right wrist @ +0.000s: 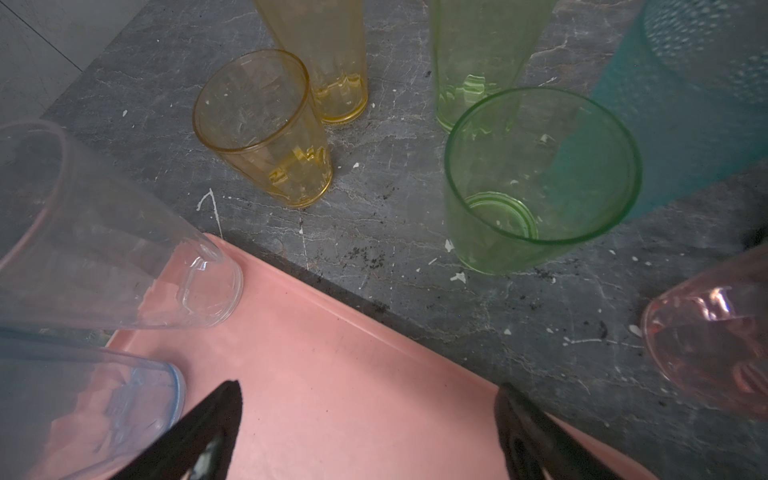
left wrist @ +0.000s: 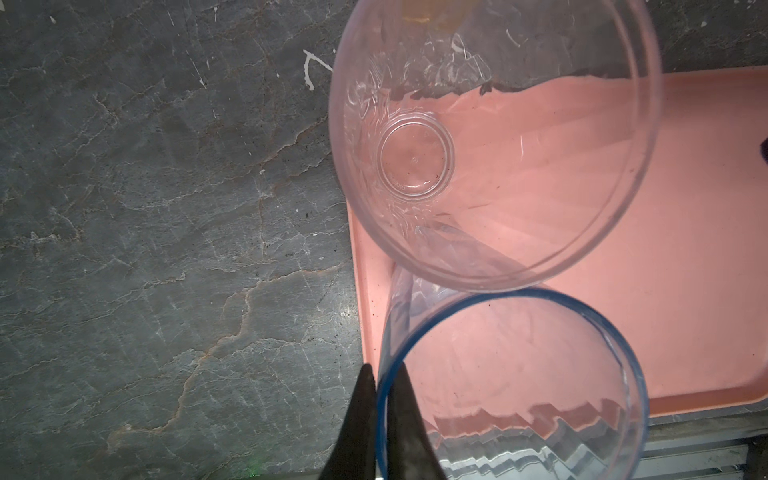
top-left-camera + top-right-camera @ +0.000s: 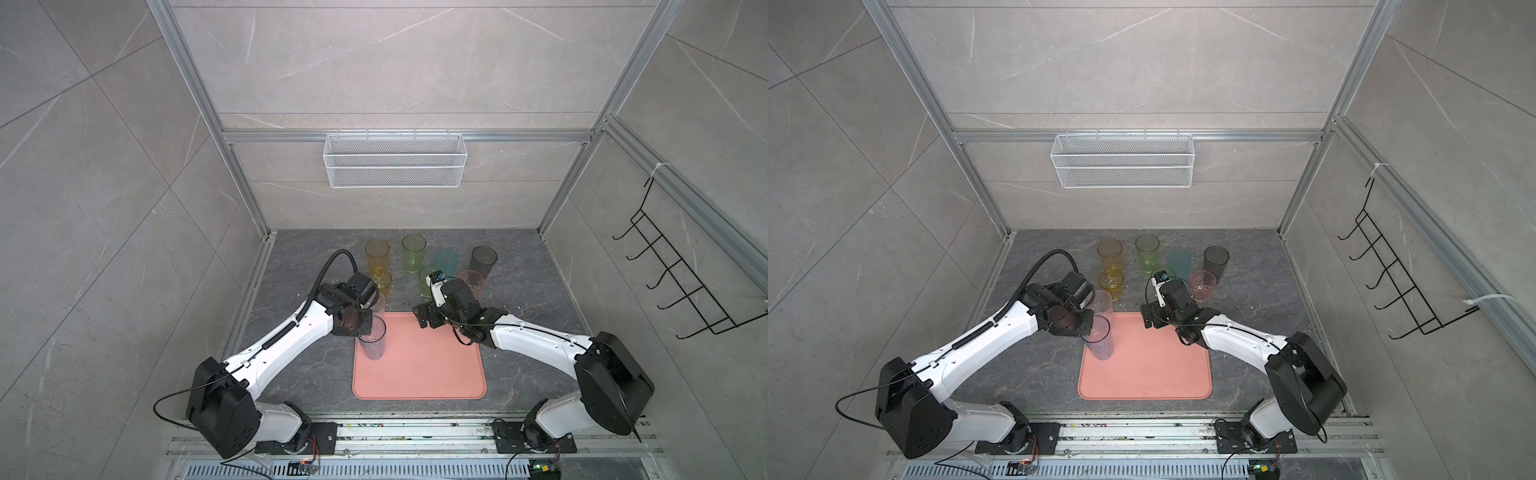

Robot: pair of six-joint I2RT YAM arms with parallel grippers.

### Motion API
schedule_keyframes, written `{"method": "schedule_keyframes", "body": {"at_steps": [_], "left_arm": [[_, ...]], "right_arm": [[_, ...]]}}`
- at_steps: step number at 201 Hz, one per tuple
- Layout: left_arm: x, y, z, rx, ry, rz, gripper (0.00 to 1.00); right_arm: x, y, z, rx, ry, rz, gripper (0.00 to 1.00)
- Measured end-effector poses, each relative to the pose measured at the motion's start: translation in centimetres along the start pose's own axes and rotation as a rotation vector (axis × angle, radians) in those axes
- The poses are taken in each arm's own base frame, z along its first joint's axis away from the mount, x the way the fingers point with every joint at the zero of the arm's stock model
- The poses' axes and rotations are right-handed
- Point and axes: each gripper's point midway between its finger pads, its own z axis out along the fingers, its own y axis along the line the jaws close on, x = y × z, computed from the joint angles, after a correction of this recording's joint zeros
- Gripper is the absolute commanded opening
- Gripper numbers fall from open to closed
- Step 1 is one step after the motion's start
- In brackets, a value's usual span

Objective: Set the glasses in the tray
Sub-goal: 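Lower the pale blue cup onto the tray beside the clear cup, release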

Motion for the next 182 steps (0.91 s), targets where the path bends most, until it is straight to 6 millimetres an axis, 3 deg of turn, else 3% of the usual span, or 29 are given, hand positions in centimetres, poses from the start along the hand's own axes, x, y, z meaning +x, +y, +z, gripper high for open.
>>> {"method": "schedule_keyframes", "body": {"at_steps": [155,182], "left_arm": [[0.24,0.35,-0.12,-0.035,0.037,-0.009,0.0],[0.31,0.39,-0.1,-0.039,0.043,-0.015,0.18]], "right_arm": [[0.08,-0.03,-0.01,0.002,0.005,0.0,0.96],[0.08,-0.03,-0.01,0.002,0.005,-0.001,0.96]]}}
